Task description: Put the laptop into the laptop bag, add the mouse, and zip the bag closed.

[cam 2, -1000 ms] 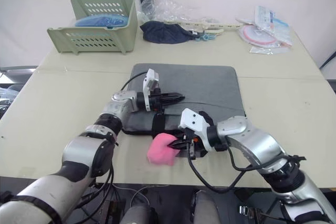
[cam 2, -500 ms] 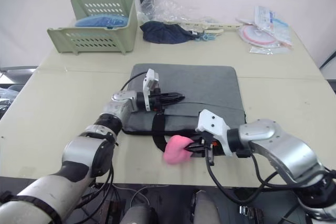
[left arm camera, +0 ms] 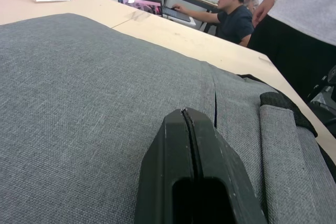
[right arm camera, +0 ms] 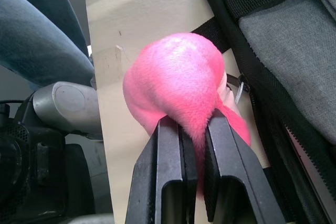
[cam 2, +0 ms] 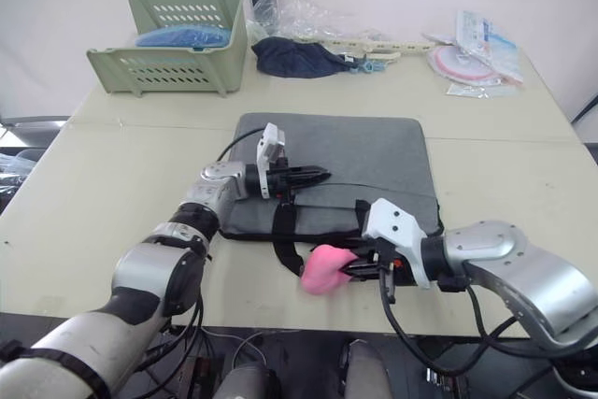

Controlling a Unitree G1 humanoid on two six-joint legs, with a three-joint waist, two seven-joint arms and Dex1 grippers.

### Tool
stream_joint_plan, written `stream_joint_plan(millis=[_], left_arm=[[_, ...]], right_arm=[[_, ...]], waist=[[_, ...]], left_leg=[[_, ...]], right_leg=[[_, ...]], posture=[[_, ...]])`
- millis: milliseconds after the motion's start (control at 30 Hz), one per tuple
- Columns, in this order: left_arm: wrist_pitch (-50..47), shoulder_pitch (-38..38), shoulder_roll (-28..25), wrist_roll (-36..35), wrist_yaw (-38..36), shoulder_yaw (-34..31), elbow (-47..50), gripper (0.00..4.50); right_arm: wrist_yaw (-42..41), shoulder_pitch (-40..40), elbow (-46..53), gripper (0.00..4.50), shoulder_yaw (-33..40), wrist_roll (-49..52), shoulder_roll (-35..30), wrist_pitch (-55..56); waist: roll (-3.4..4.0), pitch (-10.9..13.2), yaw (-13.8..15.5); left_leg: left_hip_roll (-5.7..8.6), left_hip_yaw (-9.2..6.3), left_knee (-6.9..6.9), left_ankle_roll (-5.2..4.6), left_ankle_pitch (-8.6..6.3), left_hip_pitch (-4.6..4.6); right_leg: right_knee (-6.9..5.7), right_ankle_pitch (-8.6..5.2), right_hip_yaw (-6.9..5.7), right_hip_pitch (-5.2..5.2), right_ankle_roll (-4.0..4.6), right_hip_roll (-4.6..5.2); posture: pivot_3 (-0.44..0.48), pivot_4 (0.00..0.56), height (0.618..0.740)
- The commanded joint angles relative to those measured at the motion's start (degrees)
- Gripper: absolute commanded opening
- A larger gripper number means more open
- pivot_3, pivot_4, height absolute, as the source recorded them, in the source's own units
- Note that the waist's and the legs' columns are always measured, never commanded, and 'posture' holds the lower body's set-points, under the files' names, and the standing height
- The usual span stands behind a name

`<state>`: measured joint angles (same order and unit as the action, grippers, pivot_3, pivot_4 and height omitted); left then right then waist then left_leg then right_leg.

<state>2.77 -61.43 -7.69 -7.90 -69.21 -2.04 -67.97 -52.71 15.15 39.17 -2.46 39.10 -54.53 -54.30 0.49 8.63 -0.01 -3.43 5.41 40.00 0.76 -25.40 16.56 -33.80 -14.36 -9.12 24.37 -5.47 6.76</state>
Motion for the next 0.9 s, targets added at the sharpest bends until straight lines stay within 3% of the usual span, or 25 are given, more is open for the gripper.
stream_joint_plan(millis=[33,900], left_arm=[[-0.8,4.1,0.0,4.1,-0.4,3.1,-3.5,0.0],[-0.8,4.8,-0.3,4.5,0.0,3.6,-3.7,0.0]], right_arm=[[0.2,-0.4,1.9,0.02,2.2,1.1,-1.7,-0.7],[-3.0,-11.7,-0.4,0.02,13.9,2.9,-11.0,0.8]], waist=[[-0.02,0.0,0.0],[-0.13,-0.1,0.2]], left_leg=[[0.0,0.0,0.0,0.0,0.0,0.0],[0.0,-0.04,-0.01,-0.05,-0.03,-0.04]], right_leg=[[0.0,0.0,0.0,0.0,0.0,0.0],[0.06,0.0,0.0,-0.09,0.0,0.0]], posture=[[0.0,0.15,0.74],[0.0,0.15,0.74]])
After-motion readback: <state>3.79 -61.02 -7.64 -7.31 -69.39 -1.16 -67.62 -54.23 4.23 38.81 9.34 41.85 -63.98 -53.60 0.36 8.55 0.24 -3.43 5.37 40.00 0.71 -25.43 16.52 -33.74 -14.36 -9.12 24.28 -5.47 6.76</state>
